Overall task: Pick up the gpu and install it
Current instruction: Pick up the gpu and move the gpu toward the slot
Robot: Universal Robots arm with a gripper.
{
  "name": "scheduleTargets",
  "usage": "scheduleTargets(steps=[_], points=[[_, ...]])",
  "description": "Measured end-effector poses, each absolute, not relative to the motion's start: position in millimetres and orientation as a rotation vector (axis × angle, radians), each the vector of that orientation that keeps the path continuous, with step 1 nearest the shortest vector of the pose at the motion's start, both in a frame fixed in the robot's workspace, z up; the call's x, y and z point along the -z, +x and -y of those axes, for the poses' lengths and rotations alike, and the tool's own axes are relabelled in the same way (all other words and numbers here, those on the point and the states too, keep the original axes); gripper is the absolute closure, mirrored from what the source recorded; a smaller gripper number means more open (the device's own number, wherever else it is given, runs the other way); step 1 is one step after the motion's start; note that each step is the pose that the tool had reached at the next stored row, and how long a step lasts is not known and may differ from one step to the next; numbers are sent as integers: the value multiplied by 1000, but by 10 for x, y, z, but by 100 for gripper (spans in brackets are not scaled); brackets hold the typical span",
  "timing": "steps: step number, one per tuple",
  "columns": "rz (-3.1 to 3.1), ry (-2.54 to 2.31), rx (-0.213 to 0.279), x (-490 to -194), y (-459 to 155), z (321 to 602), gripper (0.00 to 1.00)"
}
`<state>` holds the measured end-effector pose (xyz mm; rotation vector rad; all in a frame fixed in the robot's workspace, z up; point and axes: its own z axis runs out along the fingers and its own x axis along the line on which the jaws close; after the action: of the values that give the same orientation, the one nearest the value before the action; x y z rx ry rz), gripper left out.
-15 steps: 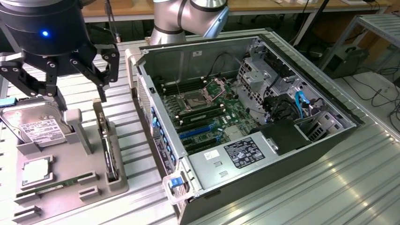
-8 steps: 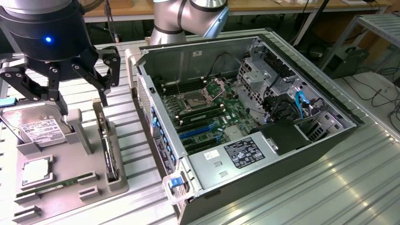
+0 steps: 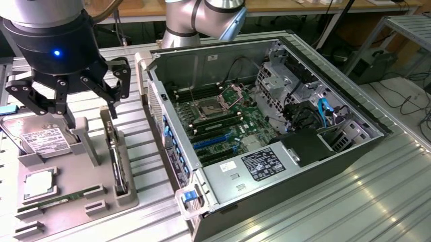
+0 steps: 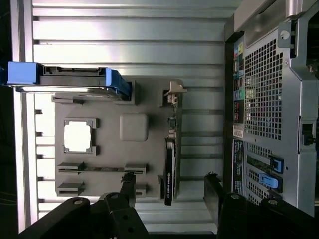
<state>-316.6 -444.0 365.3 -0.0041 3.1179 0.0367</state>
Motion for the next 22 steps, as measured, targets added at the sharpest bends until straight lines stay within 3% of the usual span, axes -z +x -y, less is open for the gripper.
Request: scheduleTargets(steps=[17,22], points=[[-3121,-8,-37,-3443,-3166,4440,34],[-3130,-10,-37,-3252,-3166,4440,34]])
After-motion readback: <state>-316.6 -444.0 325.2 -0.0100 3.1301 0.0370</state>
